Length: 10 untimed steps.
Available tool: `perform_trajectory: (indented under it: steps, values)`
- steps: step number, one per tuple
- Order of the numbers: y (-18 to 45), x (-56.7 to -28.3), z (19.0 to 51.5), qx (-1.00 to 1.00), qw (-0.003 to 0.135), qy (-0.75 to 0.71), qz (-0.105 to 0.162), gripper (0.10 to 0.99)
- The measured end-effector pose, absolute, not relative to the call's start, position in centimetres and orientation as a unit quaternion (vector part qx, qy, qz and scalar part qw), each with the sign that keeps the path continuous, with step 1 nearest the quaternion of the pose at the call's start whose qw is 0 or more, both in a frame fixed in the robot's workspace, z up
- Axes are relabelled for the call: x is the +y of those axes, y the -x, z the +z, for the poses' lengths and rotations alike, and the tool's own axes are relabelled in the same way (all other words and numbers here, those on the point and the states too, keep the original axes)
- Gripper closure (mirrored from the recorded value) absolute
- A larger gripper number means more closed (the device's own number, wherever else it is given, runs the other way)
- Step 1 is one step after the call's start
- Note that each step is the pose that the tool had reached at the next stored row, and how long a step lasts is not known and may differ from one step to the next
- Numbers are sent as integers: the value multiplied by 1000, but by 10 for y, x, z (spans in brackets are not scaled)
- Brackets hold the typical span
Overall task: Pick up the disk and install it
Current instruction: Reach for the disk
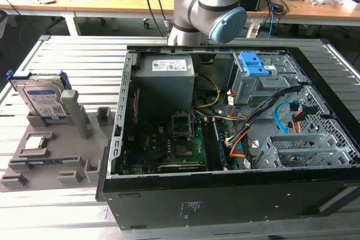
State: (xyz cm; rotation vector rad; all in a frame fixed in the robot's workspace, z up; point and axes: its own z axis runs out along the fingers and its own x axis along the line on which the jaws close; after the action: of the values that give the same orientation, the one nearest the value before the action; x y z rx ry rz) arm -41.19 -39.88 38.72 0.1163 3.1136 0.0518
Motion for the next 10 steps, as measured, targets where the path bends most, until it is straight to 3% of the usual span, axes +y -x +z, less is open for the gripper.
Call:
perform_trajectory:
  steps: [10]
  values:
    - [412, -399, 387, 999, 13, -37, 17, 980]
